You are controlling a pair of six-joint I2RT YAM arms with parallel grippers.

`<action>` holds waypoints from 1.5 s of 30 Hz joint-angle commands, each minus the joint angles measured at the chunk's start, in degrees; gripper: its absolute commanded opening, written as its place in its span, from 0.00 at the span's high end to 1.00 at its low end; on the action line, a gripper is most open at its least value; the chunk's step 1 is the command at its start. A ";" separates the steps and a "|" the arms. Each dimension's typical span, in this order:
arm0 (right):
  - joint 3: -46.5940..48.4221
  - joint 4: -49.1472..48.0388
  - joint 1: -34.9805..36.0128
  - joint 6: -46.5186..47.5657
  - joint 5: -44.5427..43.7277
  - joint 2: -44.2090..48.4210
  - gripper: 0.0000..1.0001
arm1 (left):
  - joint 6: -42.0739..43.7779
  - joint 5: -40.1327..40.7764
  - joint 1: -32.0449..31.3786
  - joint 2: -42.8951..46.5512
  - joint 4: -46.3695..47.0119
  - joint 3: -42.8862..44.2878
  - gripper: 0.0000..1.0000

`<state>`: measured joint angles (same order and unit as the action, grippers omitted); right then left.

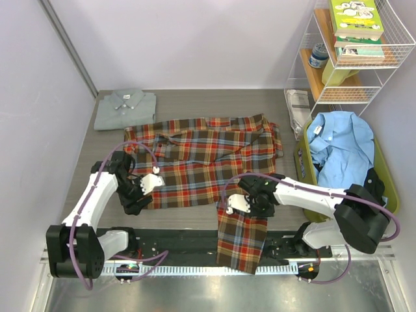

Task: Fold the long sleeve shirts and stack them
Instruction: Fold the shirt

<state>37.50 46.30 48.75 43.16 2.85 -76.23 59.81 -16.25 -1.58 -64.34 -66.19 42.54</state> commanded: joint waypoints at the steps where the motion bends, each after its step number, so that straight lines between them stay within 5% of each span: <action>1: -0.41 -2.98 0.29 -1.14 1.19 1.52 0.99 | 8.38 4.38 0.27 -1.32 -0.08 0.44 0.40; 16: 2.67 0.80 -1.29 -1.67 1.81 3.19 0.99 | 15.86 8.52 0.27 -5.44 14.69 -9.50 0.51; 20: 3.19 1.59 -2.08 -0.97 1.72 3.98 0.99 | 17.44 7.99 0.27 -7.74 13.64 -7.92 0.84; 23: 5.48 3.79 -4.18 -0.36 3.64 5.11 0.99 | 17.88 6.94 0.44 -5.37 9.53 -6.78 1.00; 33: 9.26 8.28 -7.00 1.67 4.62 8.73 0.99 | 21.40 1.32 5.72 -1.84 0.55 -0.80 1.00; 35: 9.17 8.01 -7.09 1.58 4.79 8.38 0.99 | 21.32 0.52 5.63 -2.55 0.89 -1.06 0.84; 36: 9.09 7.75 -7.18 1.49 4.88 8.11 0.99 | 20.44 0.43 5.37 -2.64 1.76 -1.93 0.83; 39: 9.79 7.57 -7.53 1.40 5.23 7.41 0.99 | 19.29 1.31 5.28 -3.07 6.07 -3.34 0.98; 41: 10.31 7.57 -7.71 1.32 5.41 7.06 0.99 | 19.99 1.75 5.28 -3.77 5.56 -3.61 0.98; 43: 10.58 7.57 -7.79 1.40 5.15 6.71 0.99 | 22.10 1.05 5.28 -4.04 3.80 -3.87 0.71; 45: 10.76 7.57 -7.88 1.40 5.15 6.35 0.99 | 21.58 1.57 4.75 -3.34 5.54 -5.18 0.61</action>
<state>45.54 53.60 41.23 43.83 7.42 -69.30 80.27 -13.63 3.64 -68.12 -61.14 38.94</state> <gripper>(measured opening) 0.025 0.326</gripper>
